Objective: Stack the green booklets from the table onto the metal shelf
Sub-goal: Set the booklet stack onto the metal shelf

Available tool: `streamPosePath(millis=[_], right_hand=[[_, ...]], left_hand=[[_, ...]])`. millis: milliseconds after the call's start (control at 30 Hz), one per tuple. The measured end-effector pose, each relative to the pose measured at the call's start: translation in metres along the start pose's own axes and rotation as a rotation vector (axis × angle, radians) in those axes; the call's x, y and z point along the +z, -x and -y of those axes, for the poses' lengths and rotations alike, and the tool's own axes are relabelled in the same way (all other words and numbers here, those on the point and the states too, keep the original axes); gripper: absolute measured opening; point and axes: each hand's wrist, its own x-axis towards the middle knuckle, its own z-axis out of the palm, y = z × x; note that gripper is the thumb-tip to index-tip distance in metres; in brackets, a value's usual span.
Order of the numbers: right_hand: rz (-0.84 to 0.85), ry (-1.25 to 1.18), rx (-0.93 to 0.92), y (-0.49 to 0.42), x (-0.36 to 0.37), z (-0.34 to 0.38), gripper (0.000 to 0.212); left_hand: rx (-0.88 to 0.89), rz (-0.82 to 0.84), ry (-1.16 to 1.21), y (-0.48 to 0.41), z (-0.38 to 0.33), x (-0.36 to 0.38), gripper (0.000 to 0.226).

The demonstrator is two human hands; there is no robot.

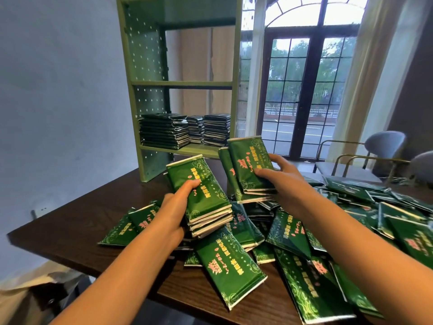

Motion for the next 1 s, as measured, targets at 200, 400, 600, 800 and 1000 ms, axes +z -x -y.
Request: streamPosePath(millis=[200, 400, 600, 800, 1000], right_hand=[[0.118, -0.073, 0.022, 0.018, 0.020, 0.000, 0.057], [0.166, 0.046, -0.078, 0.029, 0.045, -0.015, 0.025], [0.195, 0.179, -0.168, 0.033, 0.068, -0.027, 0.028], [0.333, 0.341, -0.252, 0.034, 0.093, -0.029, 0.032], [0.537, 0.286, -0.196, 0.033, 0.099, -0.027, 0.043]], left_hand=[[0.005, -0.018, -0.031, -0.009, -0.001, 0.012, 0.085], [0.018, 0.035, 0.045, -0.005, -0.002, 0.018, 0.146], [0.080, 0.050, 0.056, 0.005, -0.005, 0.004, 0.150], [0.100, 0.118, 0.089, 0.011, -0.016, -0.015, 0.137], [0.107, 0.184, 0.015, 0.012, -0.027, -0.036, 0.077]])
